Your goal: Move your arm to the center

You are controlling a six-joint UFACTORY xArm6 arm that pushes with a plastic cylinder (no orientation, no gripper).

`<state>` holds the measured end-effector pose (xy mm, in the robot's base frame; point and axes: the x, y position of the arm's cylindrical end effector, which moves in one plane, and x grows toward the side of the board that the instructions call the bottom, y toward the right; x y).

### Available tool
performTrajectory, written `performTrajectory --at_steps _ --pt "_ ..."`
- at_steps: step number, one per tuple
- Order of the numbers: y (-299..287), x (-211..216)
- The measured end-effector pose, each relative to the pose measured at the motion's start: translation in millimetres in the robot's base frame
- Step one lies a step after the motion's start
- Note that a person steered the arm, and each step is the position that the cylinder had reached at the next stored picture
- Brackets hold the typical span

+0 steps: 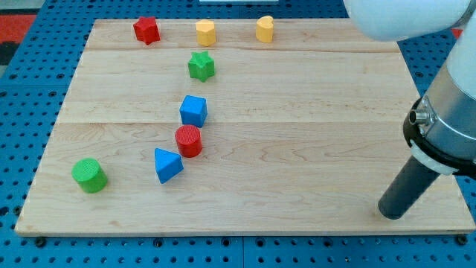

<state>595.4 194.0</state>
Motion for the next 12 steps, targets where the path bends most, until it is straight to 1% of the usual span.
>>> performTrajectory --at_steps 1,2,3,4,5,6,7,8,9,10,12 --pt "2.1 2.5" --pt "16.6 -4.8" --pt "60.4 -20.9" --pt "49.5 -35.8" --pt "-3.7 -76.3" --pt "-21.5 -100.8" --pt "-17.9 -100.8" --pt "-17.9 -85.2" --pt "-17.9 -42.0" --pt "-18.4 -14.2" --pt "-18.1 -9.3"
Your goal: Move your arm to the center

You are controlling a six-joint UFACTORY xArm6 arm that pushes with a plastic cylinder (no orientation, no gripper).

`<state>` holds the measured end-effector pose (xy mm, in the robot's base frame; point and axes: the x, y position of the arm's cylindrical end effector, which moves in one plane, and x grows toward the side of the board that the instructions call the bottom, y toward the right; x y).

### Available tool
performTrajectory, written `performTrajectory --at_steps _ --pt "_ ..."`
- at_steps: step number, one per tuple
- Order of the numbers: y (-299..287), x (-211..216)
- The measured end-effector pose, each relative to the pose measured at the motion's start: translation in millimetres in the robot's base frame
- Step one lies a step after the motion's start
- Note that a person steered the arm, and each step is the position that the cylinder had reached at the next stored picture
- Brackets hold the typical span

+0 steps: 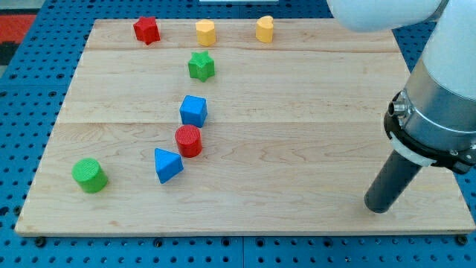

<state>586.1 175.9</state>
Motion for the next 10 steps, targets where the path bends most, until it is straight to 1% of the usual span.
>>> performTrajectory --at_steps 1,3,4,5,6,7,8,9,10 --pt "0.0 0.0" --pt "-23.7 -3.5" --pt "-99.3 -24.9" --pt "-119.8 -75.9" --pt "-119.8 -129.4" --pt "-131.8 -174.4" --pt "-154.2 -187.9" --pt "-163.3 -199.8" --pt "-161.7 -200.5"
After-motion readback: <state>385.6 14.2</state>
